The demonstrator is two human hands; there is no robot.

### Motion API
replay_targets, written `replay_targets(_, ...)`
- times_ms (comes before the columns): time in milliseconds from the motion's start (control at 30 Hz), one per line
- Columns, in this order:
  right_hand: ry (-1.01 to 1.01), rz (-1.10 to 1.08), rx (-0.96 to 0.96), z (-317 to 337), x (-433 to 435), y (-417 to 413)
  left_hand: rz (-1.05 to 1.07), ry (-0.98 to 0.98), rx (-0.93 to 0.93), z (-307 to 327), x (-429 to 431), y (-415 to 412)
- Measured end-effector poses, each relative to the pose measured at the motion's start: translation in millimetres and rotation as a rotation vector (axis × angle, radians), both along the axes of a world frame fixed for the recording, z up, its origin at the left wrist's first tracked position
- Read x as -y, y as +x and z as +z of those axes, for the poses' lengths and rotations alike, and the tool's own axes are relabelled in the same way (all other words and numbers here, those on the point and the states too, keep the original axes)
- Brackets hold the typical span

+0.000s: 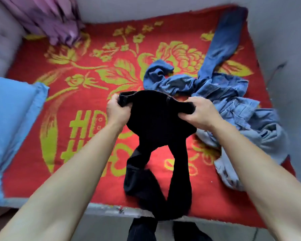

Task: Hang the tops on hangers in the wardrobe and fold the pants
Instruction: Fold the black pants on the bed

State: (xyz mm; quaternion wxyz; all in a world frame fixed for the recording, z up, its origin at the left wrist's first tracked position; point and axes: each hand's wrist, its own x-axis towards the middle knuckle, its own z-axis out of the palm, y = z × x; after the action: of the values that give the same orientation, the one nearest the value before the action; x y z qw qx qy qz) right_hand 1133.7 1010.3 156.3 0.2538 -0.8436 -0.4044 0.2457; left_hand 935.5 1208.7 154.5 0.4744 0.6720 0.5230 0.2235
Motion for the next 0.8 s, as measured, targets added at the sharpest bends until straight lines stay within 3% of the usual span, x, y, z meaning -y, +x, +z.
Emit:
replay_targets(67, 0.150, -0.018, -0.017, 78, -27, 4, 0.073, 0.123, 0.129, 79, -18, 2)
replay_targets(133, 0.170, 0.093, -0.051, 148, -44, 1, 0.128, 0.263, 0.193, 152, -31, -4)
replay_targets(233, -0.032, 0.384, -0.103, 228, -52, -18, 0.250, 0.419, 0.276, 243, -43, -22)
replay_targets(367, -0.257, 0.622, 0.169, 289, -62, -52, 0.333, 0.554, 0.284, 323, -56, -53)
replay_targets(467, -0.018, 0.477, 0.470, 318, -75, -67, 0.339, 0.550, 0.373, 362, -70, -79)
replay_targets(533, 0.228, 0.259, 0.509, 337, -77, -75, 0.310, 0.474, 0.426, 381, -82, -96)
replay_targets(633, 0.379, 0.061, 0.542, 361, -89, -88, 0.075, 0.274, 0.462, 397, -99, -131)
replay_targets(733, 0.393, 0.000, 0.595, 388, -112, -115, -0.272, 0.197, 0.295, 406, -126, -178)
replay_targets(800, 0.361, 0.002, 0.626, 406, -131, -138, -0.379, 0.199, 0.151, 414, -153, -209)
